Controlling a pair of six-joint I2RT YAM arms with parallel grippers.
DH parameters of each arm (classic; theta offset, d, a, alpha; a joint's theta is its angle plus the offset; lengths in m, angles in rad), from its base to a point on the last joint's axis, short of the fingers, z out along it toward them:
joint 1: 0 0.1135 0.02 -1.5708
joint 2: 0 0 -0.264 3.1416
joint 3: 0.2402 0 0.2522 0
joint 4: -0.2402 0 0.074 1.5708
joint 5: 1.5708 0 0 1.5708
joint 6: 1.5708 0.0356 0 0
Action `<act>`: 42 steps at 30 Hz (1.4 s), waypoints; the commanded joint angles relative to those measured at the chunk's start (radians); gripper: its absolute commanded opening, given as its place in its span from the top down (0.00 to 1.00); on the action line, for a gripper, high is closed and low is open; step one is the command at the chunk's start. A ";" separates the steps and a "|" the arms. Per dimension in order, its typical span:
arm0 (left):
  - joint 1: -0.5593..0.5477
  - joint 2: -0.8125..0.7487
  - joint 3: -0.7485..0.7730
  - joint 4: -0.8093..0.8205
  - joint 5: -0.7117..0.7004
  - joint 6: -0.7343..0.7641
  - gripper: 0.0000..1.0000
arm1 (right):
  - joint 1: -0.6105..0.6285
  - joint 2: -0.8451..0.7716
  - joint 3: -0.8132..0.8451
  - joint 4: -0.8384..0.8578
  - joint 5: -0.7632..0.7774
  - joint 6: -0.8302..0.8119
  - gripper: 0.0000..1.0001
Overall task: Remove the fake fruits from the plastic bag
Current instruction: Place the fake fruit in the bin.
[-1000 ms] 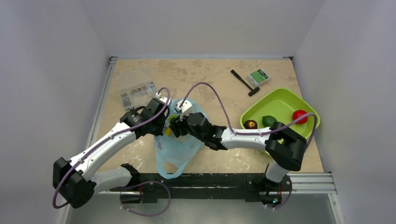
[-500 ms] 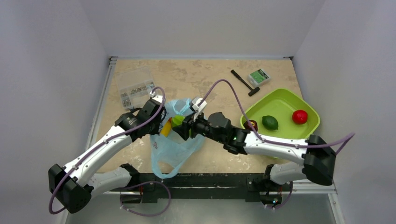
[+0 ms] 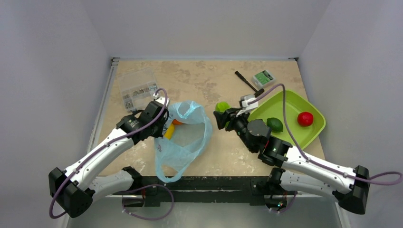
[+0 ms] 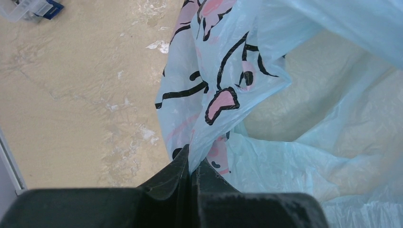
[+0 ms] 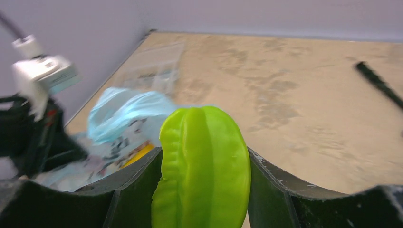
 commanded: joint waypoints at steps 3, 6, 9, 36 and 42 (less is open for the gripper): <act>-0.004 -0.016 0.013 0.043 0.063 0.012 1.00 | -0.226 -0.110 -0.025 -0.191 0.233 0.184 1.00; -0.004 -0.021 0.005 0.051 0.087 0.019 1.00 | -0.305 -0.145 -0.033 -0.280 0.314 0.280 1.00; -0.004 -0.022 0.007 0.059 0.106 0.027 1.00 | -0.429 -0.134 -0.032 -0.348 0.279 0.348 1.00; -0.004 -0.033 -0.001 0.070 0.134 0.039 1.00 | -1.146 0.711 0.238 -0.274 0.072 0.257 0.81; -0.007 -0.031 -0.004 0.068 0.144 0.039 1.00 | -1.147 0.742 0.251 -0.261 0.068 0.219 0.44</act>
